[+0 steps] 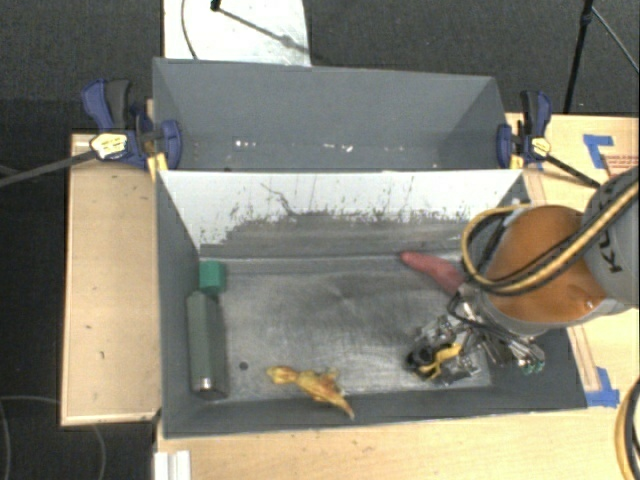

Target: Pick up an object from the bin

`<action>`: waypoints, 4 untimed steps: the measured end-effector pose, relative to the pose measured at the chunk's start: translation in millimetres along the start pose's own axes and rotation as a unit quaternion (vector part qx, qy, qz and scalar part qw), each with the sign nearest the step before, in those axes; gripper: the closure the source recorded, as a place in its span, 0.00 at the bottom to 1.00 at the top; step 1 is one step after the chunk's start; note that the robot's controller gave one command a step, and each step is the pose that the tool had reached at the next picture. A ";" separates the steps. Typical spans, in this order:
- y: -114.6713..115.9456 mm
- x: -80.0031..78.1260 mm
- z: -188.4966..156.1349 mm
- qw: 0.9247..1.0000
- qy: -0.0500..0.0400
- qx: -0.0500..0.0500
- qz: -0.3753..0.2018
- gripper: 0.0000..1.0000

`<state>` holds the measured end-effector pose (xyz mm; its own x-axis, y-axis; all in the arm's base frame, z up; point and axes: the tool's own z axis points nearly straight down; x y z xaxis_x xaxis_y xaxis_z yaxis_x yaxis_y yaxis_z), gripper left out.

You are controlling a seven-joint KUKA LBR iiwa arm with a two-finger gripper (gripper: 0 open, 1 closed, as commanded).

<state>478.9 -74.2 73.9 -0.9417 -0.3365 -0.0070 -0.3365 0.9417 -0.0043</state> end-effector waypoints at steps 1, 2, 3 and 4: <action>0.3 -4.0 0.6 1.000 -0.008 0.002 -0.001 0.00; 0.4 -0.9 0.4 1.000 -0.002 0.000 -0.005 1.00; 0.4 -0.9 0.4 1.000 -0.002 0.000 -0.006 1.00; 18.6 -19.1 -164.1 1.000 0.000 -0.001 -0.026 1.00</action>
Offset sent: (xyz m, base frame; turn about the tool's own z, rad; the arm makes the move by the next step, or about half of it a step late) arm 0.0000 0.0000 0.0000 0.0000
